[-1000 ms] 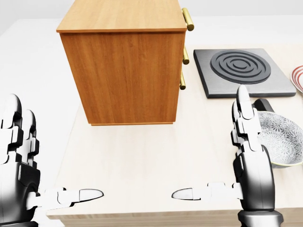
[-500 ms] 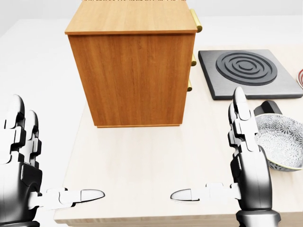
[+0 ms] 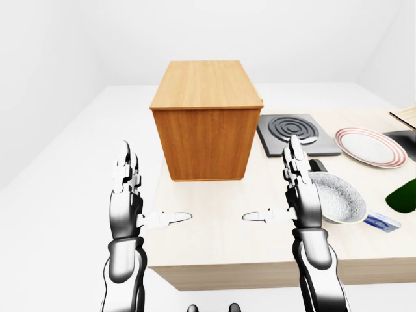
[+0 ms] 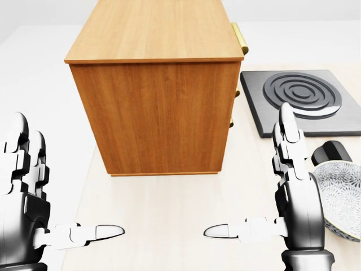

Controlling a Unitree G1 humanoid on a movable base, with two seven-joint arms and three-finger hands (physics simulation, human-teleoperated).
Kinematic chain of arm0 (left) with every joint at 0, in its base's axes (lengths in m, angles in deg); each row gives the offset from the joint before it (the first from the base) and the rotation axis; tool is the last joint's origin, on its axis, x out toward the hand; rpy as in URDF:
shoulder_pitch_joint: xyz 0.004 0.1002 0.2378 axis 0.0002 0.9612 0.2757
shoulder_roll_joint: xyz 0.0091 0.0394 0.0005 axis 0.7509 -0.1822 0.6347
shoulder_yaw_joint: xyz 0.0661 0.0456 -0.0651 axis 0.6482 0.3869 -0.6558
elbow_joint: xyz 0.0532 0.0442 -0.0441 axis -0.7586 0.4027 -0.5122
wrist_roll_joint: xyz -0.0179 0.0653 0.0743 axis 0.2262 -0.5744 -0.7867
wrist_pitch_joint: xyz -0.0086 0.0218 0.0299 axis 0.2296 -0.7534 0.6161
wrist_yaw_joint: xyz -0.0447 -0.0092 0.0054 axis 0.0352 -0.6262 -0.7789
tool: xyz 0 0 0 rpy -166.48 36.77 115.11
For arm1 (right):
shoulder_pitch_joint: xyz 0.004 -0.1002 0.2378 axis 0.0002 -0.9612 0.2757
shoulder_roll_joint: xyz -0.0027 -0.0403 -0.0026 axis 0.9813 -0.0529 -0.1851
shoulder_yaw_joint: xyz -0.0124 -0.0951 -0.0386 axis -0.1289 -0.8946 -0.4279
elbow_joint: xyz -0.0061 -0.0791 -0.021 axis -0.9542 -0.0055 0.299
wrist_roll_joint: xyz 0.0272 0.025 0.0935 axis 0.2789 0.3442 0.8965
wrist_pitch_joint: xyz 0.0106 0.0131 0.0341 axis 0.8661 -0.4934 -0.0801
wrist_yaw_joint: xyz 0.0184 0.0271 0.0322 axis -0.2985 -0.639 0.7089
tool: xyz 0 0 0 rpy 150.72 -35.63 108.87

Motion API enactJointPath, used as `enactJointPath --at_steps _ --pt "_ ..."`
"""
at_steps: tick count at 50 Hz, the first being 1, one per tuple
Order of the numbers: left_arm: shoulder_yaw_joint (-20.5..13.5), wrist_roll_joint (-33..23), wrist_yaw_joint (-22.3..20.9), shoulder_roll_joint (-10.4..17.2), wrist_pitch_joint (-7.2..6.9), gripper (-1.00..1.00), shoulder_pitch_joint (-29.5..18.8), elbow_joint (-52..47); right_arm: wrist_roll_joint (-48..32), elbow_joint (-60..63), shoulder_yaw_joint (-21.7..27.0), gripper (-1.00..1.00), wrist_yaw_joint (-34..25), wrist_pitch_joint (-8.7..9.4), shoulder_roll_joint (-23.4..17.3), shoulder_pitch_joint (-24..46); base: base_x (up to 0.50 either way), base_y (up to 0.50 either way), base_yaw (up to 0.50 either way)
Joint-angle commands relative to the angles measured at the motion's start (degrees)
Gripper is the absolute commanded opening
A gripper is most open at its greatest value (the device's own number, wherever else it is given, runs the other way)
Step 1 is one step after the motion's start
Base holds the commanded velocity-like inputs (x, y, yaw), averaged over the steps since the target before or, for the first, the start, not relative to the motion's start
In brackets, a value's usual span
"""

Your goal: Put the bowl on the top of the cabinet.

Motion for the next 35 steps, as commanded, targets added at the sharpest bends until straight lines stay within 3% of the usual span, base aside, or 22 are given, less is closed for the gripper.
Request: enactJointPath --at_steps 1,27,35 --pt "0.2 0.0 -0.1 0.0 0.00 1.00 -0.1 -0.1 0.1 0.0 0.0 1.00 0.0 0.00 0.0 0.0 0.24 0.00 0.00" --pt "0.5 0.0 -0.3 0.1 0.00 1.00 0.1 0.4 0.1 -0.7 -0.2 1.00 -0.3 0.00 -0.1 -0.1 0.24 0.00 0.00" --pt "0.6 0.1 -0.5 0.1 0.00 1.00 0.3 0.3 0.3 -0.7 -0.5 1.00 -0.6 0.00 -0.1 -0.1 0.00 0.00 0.00"
